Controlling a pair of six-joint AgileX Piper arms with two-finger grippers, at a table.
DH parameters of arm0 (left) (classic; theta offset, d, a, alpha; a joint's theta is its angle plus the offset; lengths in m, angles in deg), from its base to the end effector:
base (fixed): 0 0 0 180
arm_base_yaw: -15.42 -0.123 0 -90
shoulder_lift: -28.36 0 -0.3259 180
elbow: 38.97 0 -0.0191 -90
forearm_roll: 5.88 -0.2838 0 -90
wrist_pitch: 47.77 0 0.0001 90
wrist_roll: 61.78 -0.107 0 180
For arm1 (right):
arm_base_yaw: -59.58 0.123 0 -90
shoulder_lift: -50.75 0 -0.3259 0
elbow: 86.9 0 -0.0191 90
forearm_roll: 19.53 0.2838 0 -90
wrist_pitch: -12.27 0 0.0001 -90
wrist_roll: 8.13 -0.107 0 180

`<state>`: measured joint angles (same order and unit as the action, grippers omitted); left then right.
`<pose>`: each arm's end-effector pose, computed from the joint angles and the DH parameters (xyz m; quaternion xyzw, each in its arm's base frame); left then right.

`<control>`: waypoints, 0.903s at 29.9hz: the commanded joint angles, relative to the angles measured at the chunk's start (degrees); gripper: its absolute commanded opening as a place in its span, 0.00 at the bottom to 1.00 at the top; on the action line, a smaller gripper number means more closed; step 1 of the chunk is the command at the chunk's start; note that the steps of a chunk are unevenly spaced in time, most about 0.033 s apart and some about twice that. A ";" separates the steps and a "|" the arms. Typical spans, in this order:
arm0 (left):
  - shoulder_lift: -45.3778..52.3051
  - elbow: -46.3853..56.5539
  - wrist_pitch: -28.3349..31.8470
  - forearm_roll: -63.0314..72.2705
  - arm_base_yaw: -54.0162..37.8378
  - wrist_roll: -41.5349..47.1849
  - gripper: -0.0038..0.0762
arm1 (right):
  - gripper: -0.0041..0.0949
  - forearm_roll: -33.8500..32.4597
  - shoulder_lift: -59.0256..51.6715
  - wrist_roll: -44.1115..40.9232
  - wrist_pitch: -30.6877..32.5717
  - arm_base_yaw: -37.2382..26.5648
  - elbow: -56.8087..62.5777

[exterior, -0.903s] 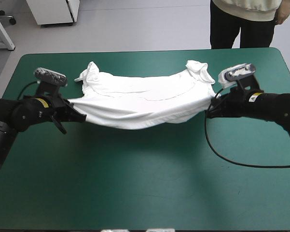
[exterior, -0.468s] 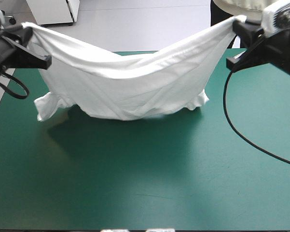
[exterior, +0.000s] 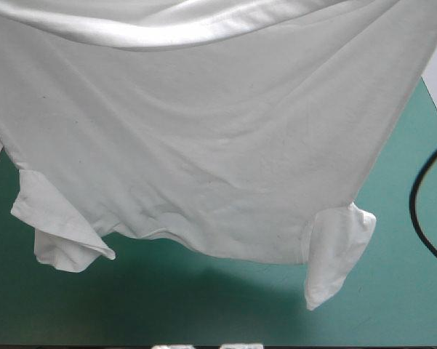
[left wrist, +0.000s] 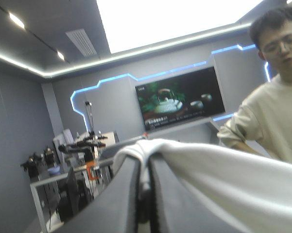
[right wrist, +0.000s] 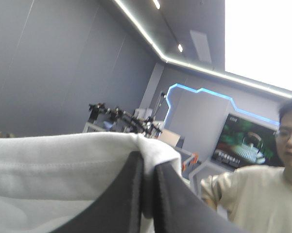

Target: Fold the cloth

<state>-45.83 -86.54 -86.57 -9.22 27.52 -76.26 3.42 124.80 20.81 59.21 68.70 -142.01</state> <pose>0.1167 -0.0210 0.7433 0.1212 0.5264 0.0464 0.8403 0.0705 0.0422 0.7566 -0.2193 0.4881 0.0486 0.8434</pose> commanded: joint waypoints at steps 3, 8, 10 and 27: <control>0.22 -2.42 5.68 -0.08 0.40 -0.40 0.04 | 0.03 -0.44 -0.37 1.52 -6.54 0.01 -3.62; -2.32 -2.42 5.68 0.16 0.40 -0.30 0.04 | 0.03 -2.98 1.84 0.18 -5.39 0.01 -3.42; -3.95 -2.42 5.68 0.63 0.40 -0.30 0.04 | 0.03 -4.41 3.61 -0.72 -4.89 0.01 -3.42; -25.05 -2.42 30.90 -6.94 0.40 -0.53 0.04 | 0.02 -7.35 27.25 -2.20 -23.11 0.01 -3.53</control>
<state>-70.85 -87.61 -68.71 -12.54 27.52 -76.93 -4.11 151.62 17.52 47.25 68.70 -144.31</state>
